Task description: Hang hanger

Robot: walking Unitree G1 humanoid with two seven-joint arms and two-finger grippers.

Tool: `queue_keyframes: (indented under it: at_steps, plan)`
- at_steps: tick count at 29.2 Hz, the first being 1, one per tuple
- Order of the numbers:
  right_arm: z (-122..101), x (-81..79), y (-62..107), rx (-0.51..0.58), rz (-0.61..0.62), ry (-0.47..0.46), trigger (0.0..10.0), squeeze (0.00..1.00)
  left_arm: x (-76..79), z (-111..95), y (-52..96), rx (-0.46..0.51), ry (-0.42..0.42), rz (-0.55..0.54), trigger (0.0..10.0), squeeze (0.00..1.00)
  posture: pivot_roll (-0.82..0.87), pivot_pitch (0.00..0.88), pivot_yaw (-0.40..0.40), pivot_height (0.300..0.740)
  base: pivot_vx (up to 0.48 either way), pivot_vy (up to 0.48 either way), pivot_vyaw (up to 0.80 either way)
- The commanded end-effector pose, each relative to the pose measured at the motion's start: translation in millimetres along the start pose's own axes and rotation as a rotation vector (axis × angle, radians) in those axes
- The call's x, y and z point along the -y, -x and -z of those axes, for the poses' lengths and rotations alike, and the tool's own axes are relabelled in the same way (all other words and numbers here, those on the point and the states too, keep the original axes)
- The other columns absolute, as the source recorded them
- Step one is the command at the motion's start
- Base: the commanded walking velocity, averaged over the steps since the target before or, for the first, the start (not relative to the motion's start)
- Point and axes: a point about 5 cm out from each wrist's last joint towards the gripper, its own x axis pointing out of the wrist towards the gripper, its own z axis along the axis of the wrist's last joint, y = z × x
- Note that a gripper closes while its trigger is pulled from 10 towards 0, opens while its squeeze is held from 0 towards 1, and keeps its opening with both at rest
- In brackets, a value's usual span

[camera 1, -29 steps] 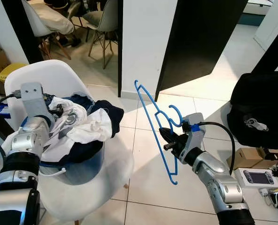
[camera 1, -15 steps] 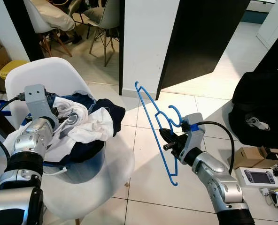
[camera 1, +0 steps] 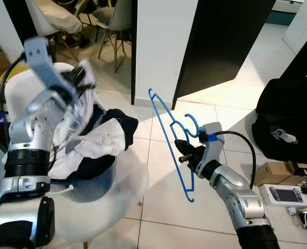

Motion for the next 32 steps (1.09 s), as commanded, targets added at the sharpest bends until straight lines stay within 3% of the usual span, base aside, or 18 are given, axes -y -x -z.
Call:
queue_keyframes:
  at_steps: [1,7,12,16,19,23,29,30,31,32]
  plan:
    - [3,2.3,-0.7,-0.001,0.011,-0.002,10.0,0.00,24.0,-27,-3.3,0.082,0.040,0.159,0.0,0.00,-0.01,0.085,-0.033,0.740,0.000,0.000,0.00]
    - [5,1.8,-4.3,0.001,0.012,-0.008,10.0,0.00,36.8,-44,-2.1,0.128,0.083,0.254,0.0,0.00,-0.01,0.069,-0.024,0.740,0.000,0.000,0.00]
    - [5,1.9,-5.3,0.003,0.013,-0.010,10.0,0.00,40.0,-44,-0.2,0.112,0.083,0.289,0.0,0.00,-0.01,0.065,-0.022,0.740,0.000,0.000,0.00]
    - [6,2.5,-6.6,0.004,0.014,-0.011,10.0,0.00,46.5,-42,6.2,0.095,0.108,0.346,0.0,0.00,-0.01,0.060,-0.020,0.740,0.000,0.000,0.00]
    - [7,3.3,-8.3,0.006,0.014,-0.009,10.0,0.00,62.0,-42,18.8,0.069,0.125,0.486,0.0,0.00,0.00,0.056,-0.018,0.740,0.000,0.000,0.00]
    - [7,3.6,-8.8,0.006,0.013,-0.007,10.0,0.00,67.6,-41,23.6,0.044,0.124,0.546,0.0,0.00,0.00,0.056,-0.017,0.740,0.000,0.000,0.00]
    - [8,4.2,-9.5,0.009,0.015,-0.005,10.0,0.00,64.3,-33,27.2,-0.040,0.054,0.525,0.0,0.00,-0.01,0.053,-0.014,0.740,0.000,0.000,0.00]
    - [8,4.3,-9.8,0.009,0.016,-0.005,10.0,0.00,62.0,-30,27.9,-0.064,0.027,0.506,0.0,0.00,-0.01,0.053,-0.014,0.740,0.000,0.000,0.00]
    - [8,4.2,-10.1,0.011,0.017,-0.003,10.0,0.00,47.6,-19,26.7,-0.128,-0.062,0.387,0.0,0.00,-0.01,0.050,-0.013,0.740,0.000,0.000,0.00]
    - [8,4.2,-10.1,0.011,0.017,-0.003,10.0,0.00,47.6,-19,26.7,-0.128,-0.062,0.387,0.0,0.00,-0.01,0.050,-0.013,0.740,0.000,0.000,0.00]
